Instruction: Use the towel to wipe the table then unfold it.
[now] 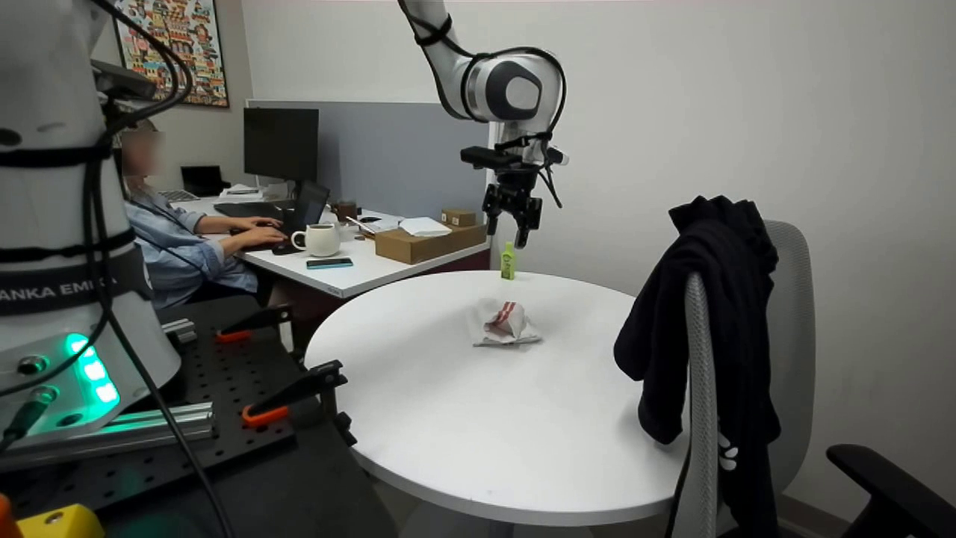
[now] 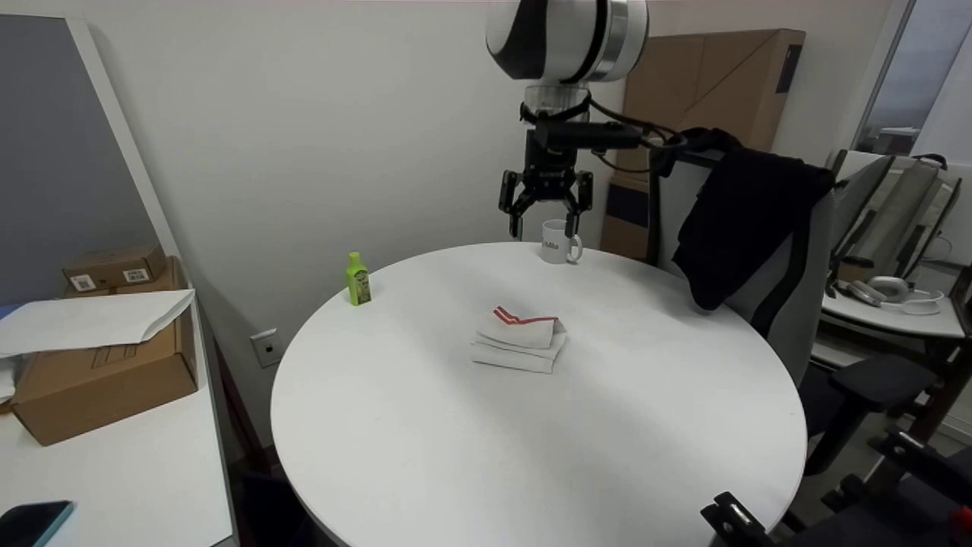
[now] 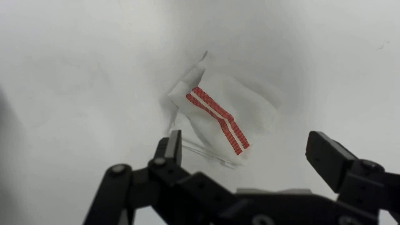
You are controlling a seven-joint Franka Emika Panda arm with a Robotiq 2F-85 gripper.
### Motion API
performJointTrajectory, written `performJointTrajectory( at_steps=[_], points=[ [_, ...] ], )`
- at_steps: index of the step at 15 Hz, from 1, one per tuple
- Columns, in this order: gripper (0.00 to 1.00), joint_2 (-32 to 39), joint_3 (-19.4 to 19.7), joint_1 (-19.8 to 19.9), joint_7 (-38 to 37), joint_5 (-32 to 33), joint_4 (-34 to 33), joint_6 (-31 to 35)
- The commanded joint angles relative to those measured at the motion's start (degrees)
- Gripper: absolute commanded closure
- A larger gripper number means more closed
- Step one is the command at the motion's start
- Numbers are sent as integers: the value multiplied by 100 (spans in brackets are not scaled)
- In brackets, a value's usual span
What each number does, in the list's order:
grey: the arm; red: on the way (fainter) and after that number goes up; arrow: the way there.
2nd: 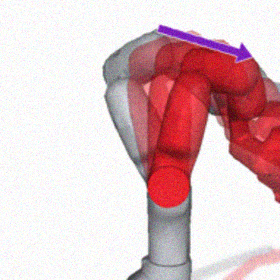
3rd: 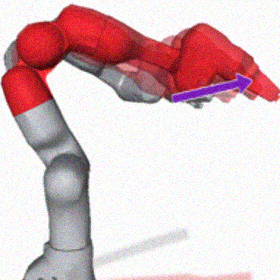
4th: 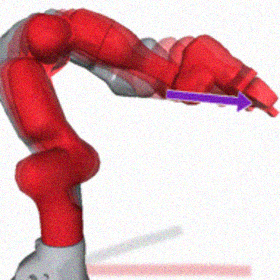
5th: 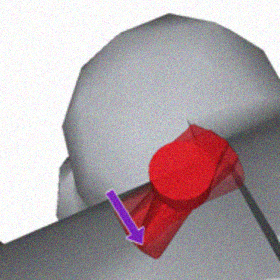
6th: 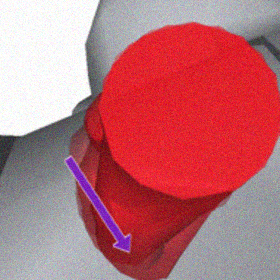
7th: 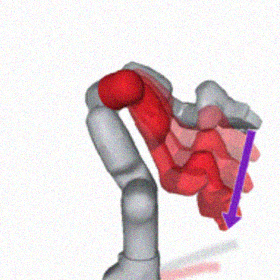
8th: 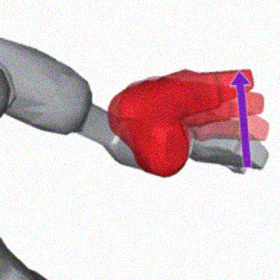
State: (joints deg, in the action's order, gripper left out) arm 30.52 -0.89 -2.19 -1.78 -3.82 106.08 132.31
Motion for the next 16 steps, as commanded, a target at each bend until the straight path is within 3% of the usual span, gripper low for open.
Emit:
performJointTrajectory(
  at_steps=[1, 6, 16],
  points=[
    [0, 721, 173, -246, -346, 482, -550, 299],
    [0, 1421, 175, -321, -452, 616, -933, 840],
    [0, 2815, 35, -197, -328, 385, -2213, 800]
  ],
)
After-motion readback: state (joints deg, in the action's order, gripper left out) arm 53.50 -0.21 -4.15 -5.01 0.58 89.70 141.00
